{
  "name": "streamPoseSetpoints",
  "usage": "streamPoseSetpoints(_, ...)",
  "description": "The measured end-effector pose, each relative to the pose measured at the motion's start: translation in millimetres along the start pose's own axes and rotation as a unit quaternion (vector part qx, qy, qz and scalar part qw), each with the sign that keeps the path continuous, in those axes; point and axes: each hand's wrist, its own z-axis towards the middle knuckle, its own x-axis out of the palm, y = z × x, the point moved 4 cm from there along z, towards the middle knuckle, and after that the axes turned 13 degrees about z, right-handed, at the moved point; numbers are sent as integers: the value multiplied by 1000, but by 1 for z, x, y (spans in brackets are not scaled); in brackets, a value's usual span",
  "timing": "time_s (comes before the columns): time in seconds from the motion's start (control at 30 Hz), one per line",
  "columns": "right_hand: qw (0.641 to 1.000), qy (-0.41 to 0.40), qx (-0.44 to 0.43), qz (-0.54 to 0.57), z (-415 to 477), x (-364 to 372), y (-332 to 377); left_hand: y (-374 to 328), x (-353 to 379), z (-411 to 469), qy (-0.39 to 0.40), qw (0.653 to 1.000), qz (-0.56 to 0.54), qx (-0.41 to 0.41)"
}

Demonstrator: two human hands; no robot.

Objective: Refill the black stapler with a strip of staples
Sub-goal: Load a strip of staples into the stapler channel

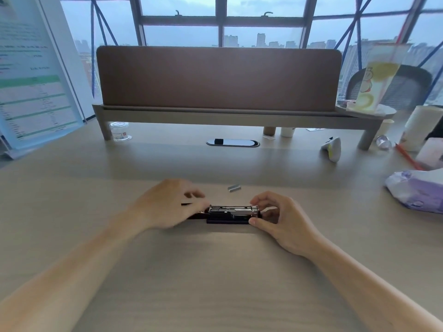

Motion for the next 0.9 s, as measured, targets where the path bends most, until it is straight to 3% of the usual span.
streamPoseSetpoints(0.1, 999, -3, -2, 38, -1, -2, 0, -22, -10, 42, -45, 997, -52, -28)
streamPoseSetpoints(0.27, 999, -26, -11, 45, -2, -5, -4, -45, 30, 101, 10, 1000, 23, -17)
streamPoseSetpoints(0.47, 995, -53, 2, 87, 5, -8, -6, -52, 38, 108, -30, 999, 41, 8)
streamPoseSetpoints(0.63, 975, -70, 20, 210, 5, -12, -7, -71, 18, 74, -72, 991, -49, 105)
streamPoseSetpoints(0.9, 961, -89, 18, 260, 4, -14, -5, -103, 10, 48, -120, 969, 5, 217)
